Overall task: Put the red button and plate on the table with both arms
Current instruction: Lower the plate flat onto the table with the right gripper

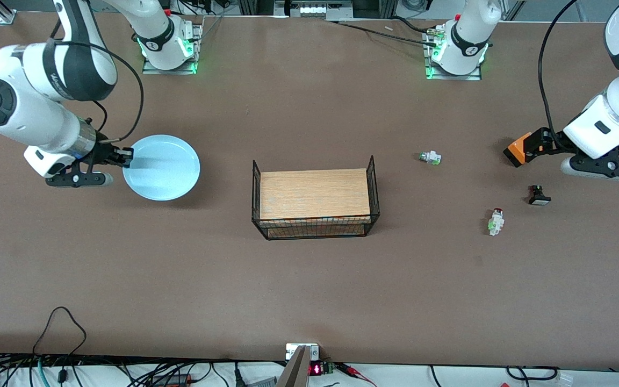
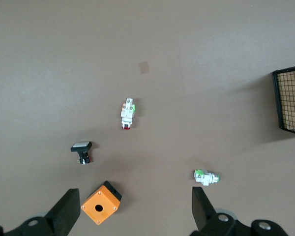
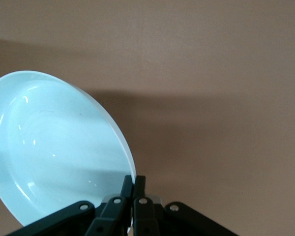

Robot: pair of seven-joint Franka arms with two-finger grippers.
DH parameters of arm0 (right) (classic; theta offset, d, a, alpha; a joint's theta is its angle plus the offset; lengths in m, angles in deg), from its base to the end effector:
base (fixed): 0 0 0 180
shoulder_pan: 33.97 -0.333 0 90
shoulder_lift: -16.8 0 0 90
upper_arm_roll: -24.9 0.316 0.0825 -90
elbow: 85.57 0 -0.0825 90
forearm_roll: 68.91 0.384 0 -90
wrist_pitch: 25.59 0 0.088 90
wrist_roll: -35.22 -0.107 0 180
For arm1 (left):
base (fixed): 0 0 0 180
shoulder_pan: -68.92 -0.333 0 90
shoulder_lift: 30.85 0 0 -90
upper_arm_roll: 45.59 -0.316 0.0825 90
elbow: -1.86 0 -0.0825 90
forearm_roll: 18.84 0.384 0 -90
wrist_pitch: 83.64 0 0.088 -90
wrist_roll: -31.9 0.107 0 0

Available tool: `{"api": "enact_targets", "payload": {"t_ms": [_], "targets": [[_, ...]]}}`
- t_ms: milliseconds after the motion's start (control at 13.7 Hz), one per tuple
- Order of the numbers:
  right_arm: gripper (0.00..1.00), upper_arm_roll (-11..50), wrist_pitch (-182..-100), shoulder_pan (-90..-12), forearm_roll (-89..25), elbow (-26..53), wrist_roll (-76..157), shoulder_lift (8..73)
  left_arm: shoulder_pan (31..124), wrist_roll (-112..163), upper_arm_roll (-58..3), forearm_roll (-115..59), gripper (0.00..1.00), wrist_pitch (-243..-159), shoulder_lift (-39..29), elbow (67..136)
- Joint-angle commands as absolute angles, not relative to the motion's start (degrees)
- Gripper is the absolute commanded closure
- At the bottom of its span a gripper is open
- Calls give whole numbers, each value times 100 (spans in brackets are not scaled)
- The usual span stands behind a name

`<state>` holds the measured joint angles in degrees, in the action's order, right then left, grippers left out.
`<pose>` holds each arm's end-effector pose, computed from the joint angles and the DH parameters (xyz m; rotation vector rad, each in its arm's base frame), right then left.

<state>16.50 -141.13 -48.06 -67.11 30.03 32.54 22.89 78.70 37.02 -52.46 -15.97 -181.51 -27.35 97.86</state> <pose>0.5585 0.0589 0.3918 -3.1323 -0.0587 0.1673 0.5782 -0.0264 0.5523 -3.0766 0.2278 0.0449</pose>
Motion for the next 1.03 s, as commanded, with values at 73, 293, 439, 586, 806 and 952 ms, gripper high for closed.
{"api": "enact_targets", "payload": {"t_ms": [73, 293, 439, 586, 806, 952], "targets": [[100, 1743, -14590, -4627, -6786, 3062, 3478, 2602, 7850, 3673, -5271, -1638, 0, -18006, -2733, 9696], [100, 1743, -14994, -4601, -6777, 3054, 3609, 2883, 7850, 3673, -5280, -1638, 0, -17944, -2733, 9696], [100, 1751, -15048, -4583, -6768, 2931, 3672, 2998, 7850, 3664, -5280, -1681, 0, -17874, -2742, 9696], [100, 1751, -15022, -4566, -6759, 2668, 3707, 3217, 7850, 3664, -5280, -1690, 0, -17830, -2742, 9705], [100, 1760, -15170, -4347, -6654, 2632, 3821, 3568, 7841, 3682, -5297, -1673, 0, -17786, -2759, 9687], [100, 1769, -15582, -4276, -6575, 2649, 3970, 3814, 7823, 3673, -5297, -1673, 0, -17768, -2759, 9626]]}}
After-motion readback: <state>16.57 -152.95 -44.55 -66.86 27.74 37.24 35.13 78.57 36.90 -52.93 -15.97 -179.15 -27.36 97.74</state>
